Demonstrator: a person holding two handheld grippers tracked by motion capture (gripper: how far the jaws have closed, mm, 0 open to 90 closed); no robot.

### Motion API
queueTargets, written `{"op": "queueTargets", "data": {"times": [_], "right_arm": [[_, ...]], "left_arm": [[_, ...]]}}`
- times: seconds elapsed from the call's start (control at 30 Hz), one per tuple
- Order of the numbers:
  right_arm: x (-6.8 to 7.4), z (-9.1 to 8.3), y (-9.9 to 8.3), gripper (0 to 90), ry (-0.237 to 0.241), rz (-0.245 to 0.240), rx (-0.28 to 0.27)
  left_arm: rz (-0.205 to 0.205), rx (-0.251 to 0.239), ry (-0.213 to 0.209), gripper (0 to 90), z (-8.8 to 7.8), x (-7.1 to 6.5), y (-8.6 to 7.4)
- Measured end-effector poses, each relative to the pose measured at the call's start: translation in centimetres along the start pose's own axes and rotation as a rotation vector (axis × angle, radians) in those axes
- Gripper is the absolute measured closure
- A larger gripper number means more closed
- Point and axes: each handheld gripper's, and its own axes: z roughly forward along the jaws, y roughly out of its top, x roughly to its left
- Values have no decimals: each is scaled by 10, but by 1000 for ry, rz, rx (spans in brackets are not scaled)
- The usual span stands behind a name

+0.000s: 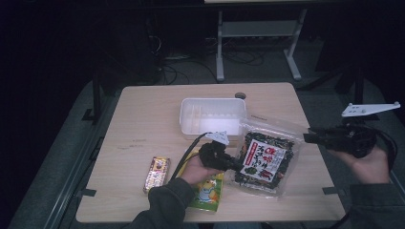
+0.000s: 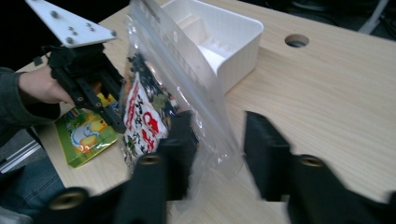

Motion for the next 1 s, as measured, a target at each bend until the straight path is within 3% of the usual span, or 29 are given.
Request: {"op": "queueTargets", "data": {"times": [0.1, 0.13, 0.3, 0.63, 1.0], "right_arm": [[-4, 6, -8, 453, -15, 24, 7], [-4, 6, -8, 453, -15, 24, 7], [-9, 24, -25, 370, 45, 48, 10], [-9, 55, -45, 360, 119, 69, 26], [-5, 65, -41, 420, 155, 54, 44]], "left_arm": [[-4, -1, 2, 749, 0, 0, 0], [-4, -1, 2, 749, 0, 0, 0], [0, -3, 6, 749, 0, -1, 0], [7, 1, 10, 748, 0, -2, 0], [6, -2, 7, 748, 1, -1, 0]]}}
